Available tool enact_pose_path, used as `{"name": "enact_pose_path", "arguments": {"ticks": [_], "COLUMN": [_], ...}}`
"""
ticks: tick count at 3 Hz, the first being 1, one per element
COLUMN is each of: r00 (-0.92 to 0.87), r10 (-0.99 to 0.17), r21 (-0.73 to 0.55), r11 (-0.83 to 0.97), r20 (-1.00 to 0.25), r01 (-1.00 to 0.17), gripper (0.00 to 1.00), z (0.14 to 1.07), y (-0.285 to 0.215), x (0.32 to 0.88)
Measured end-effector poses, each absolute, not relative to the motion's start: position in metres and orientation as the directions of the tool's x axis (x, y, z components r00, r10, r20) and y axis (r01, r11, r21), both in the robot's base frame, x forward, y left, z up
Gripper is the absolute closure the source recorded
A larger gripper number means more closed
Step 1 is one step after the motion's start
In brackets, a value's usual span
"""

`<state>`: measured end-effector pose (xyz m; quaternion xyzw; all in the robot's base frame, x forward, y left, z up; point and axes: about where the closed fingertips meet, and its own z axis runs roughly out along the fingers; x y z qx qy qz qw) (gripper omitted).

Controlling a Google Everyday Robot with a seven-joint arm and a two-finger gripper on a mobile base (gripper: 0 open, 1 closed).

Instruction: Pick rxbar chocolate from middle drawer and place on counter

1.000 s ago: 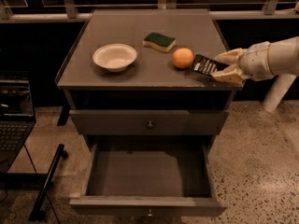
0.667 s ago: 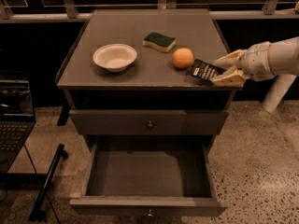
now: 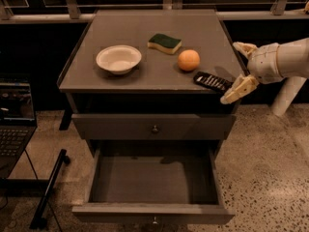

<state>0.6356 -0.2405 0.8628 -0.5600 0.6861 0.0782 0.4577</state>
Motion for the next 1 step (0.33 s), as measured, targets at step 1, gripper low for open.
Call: {"name": "enact_pose_path", "arguments": {"ticks": [1], "r00": [0.046], "r10": [-0.697], "r21": [-0.405], "r11": [0.360], "r20": [-0.716], "r01": [-0.840], "gripper": [0.00], "z": [0.8628], "y": [-0.2404], "x": [0.6356]}}
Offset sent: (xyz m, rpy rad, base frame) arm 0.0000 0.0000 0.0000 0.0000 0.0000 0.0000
